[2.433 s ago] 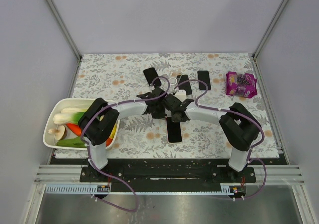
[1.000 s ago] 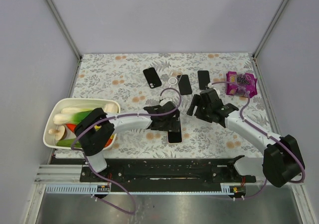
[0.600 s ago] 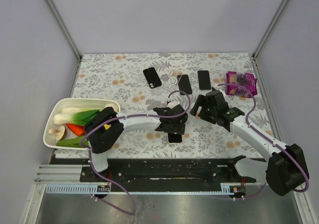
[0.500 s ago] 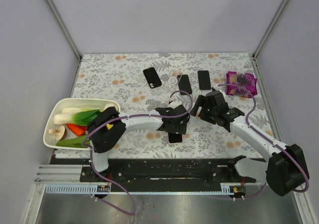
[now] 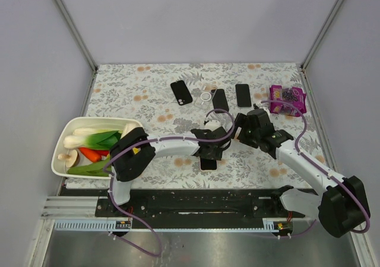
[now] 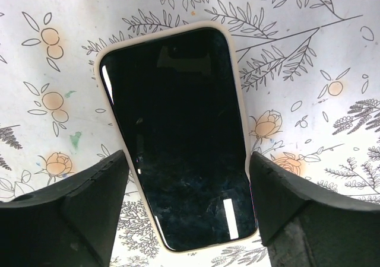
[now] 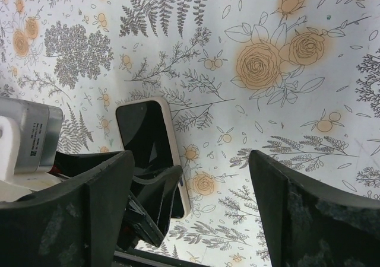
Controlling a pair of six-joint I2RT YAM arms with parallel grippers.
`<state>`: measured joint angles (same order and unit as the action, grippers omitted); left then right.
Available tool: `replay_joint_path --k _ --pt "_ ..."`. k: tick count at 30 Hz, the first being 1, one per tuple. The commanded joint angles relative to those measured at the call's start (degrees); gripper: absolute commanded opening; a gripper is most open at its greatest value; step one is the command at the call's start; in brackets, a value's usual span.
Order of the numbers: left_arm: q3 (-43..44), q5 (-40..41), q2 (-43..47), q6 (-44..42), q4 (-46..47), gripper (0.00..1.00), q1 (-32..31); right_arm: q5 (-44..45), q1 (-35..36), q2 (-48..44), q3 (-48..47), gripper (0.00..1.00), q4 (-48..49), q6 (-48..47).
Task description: Put the phone into the phone case
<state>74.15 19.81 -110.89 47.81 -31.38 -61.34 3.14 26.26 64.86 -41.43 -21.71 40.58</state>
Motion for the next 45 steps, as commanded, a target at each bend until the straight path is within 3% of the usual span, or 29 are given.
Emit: replay_joint_path --k 1,4,7,19,30,35,41,45 --pt "-0.4 4.7 -1.3 -1.6 -3.3 0.72 0.3 -1.7 -0.5 0.4 0.0 0.87 2.3 -0.7" --pt "-2.3 4.8 -0.5 -3.5 -3.1 0.61 2.2 -2.1 -0.5 1.1 -0.5 0.86 2.7 -0.7" --pt "-5.4 4.2 1.7 -6.7 -1.2 0.56 6.0 -2.9 -0.6 2.5 -1.8 0.86 3.3 -0.8" --pt "-8.1 -3.2 7.0 -28.0 2.2 0.56 27.5 -7.2 -0.8 12.9 -8.5 0.85 9.0 1.2" --pt "-4.4 -12.9 5.0 -40.2 0.7 0.59 36.6 -7.9 -0.8 21.6 -13.8 0.85 11.0 1.3" --pt "-2.6 -14.6 3.8 -40.5 -1.8 0.66 38.1 -7.4 -0.8 24.3 -15.1 0.86 11.4 0.6" --pt "-1.2 -14.5 5.2 -37.6 -3.3 0.99 38.1 -5.2 -0.9 27.3 -19.4 0.96 8.5 -3.7" --pt "1.1 -11.5 8.0 -33.3 -5.0 0.99 38.1 -3.5 -1.1 30.5 -24.6 0.99 6.1 -6.0"
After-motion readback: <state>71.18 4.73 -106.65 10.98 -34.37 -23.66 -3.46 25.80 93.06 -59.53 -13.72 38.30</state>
